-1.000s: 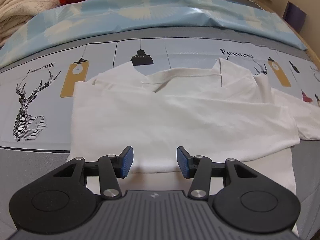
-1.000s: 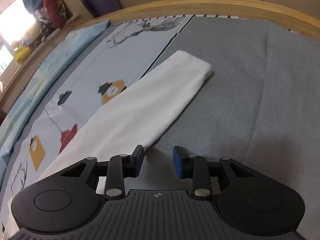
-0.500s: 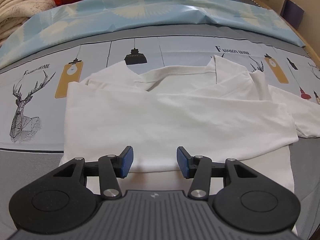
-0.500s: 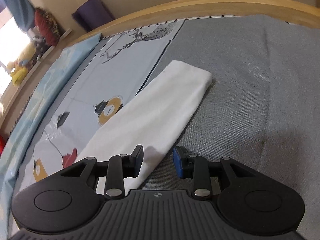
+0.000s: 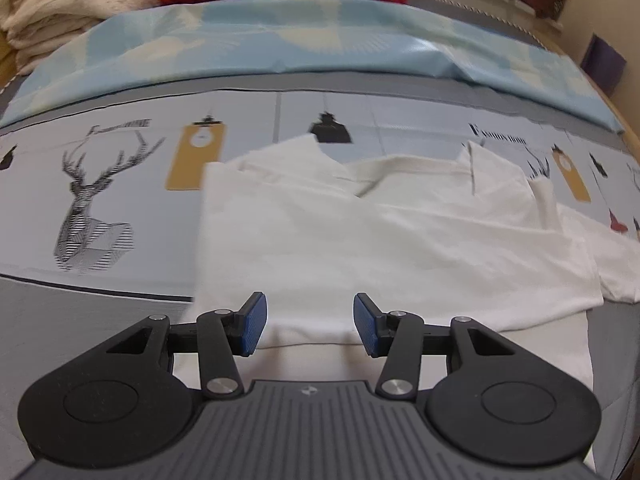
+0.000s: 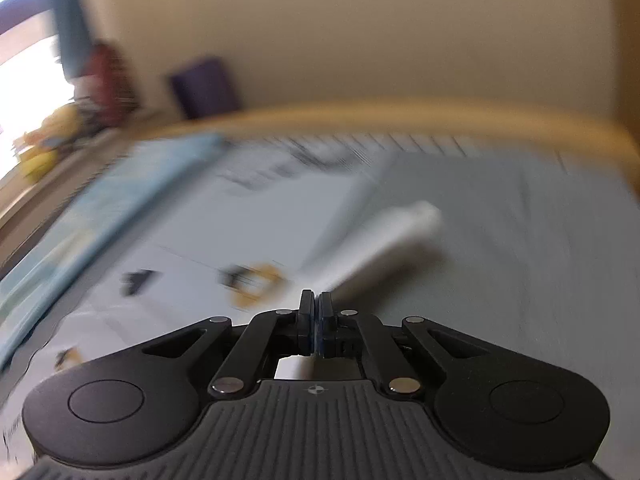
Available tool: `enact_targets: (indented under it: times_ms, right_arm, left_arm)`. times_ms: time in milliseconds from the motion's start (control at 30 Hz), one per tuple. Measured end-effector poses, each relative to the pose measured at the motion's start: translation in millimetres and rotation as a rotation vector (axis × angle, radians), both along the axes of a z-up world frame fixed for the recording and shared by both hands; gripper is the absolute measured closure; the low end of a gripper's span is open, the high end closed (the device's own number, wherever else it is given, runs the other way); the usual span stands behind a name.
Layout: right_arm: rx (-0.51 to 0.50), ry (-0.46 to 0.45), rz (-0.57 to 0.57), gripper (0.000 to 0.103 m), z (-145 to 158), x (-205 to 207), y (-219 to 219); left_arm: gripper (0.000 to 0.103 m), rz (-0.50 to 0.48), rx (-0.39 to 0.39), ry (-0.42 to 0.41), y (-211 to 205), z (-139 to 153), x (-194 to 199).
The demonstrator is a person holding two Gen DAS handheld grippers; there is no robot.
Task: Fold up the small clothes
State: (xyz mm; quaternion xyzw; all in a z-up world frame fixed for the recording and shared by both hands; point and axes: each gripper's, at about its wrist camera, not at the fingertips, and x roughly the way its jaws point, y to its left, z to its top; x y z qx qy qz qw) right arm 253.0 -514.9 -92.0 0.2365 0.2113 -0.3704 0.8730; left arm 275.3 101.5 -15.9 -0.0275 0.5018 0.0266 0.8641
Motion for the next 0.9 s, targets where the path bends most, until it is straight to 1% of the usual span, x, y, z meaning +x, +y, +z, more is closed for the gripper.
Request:
enact_targets:
  times_ms: [67, 133, 233, 267, 333, 367, 400, 433, 467, 500, 533, 567, 600, 633, 667, 700, 733, 800, 900]
  right_arm:
    - [-0.114, -0.027, 0.123, 0.103, 23.0, 13.5, 45.9]
    - [-0.210, -0.056, 0.279, 0.103, 41.4, 24.6, 102.5]
    - [-0.316, -0.131, 0.612, 0.103, 62.0, 28.0, 210.3]
    - [-0.322, -0.153, 0.719, 0.103, 65.7, 25.8, 242.4]
    - [-0.310, -0.190, 0.992, 0.103, 67.6, 16.5, 312.6]
    - [-0.291, -0.181, 1.119, 0.103, 64.8, 11.8, 341.8]
    - [-0.247, -0.134, 1.270, 0.103, 57.8, 8.0, 371.5]
    - [-0.214, -0.070, 1.395, 0.102, 47.6, 2.9, 397.2]
    - [-0.202, -0.014, 1.461, 0.102, 37.7, -3.0, 415.5]
    - [-0.182, 0.056, 1.503, 0.102, 26.6, -9.4, 430.8]
    - [-0.157, 0.120, 1.524, 0.102, 19.3, -11.7, 438.6]
    - [-0.138, 0.175, 1.522, 0.102, 13.8, -12.6, 441.1]
    - [-0.133, 0.196, 1.483, 0.101, 12.0, -12.7, 437.0]
    - [-0.128, 0.197, 1.439, 0.097, 13.0, -11.3, 429.6]
    - [-0.120, 0.198, 1.378, 0.096, 15.9, -6.6, 415.8]
    - [-0.118, 0.203, 1.308, 0.093, 19.5, -0.3, 399.1]
    - [-0.124, 0.211, 1.218, 0.085, 23.1, 7.0, 379.3]
    - [-0.127, 0.227, 1.039, 0.072, 25.8, 22.2, 339.3]
    - [-0.091, 0.231, 0.799, 0.066, 26.5, 37.1, 273.6]
  left_arm:
    - [0.050, 0.017, -0.009, -0.006, 13.5, 3.9, -3.4]
    - [0.050, 0.037, -0.020, -0.011, 27.0, 7.2, -6.3]
    - [0.050, 0.068, -0.040, -0.017, 45.5, 11.6, -9.0]
    - [0.050, 0.077, -0.047, -0.018, 50.4, 12.8, -9.8]
    - [0.050, 0.092, -0.064, -0.020, 59.8, 14.5, -11.3]
    - [0.050, 0.102, -0.073, -0.020, 64.8, 15.1, -12.3]
    - [0.050, 0.111, -0.080, -0.019, 68.6, 15.6, -12.9]
    - [0.050, 0.119, -0.089, -0.018, 72.9, 15.8, -13.3]
    - [0.050, 0.127, -0.099, -0.017, 77.0, 16.2, -14.0]
    - [0.050, 0.132, -0.106, -0.016, 78.9, 16.2, -14.6]
    - [0.050, 0.136, -0.114, -0.015, 81.2, 16.6, -15.6]
    - [0.050, 0.139, -0.123, -0.016, 82.9, 17.5, -16.2]
    - [0.050, 0.140, -0.131, -0.018, 83.7, 18.5, -16.6]
    - [0.050, 0.143, -0.138, -0.021, 84.3, 19.8, -17.2]
    - [0.050, 0.143, -0.145, -0.025, 84.3, 21.6, -17.7]
    - [0.050, 0.141, -0.150, -0.030, 83.4, 23.2, -18.3]
    - [0.050, 0.138, -0.153, -0.032, 82.2, 23.6, -18.4]
    - [0.050, 0.127, -0.152, -0.033, 78.0, 23.9, -19.4]
    - [0.050, 0.115, -0.138, -0.025, 73.1, 20.8, -18.7]
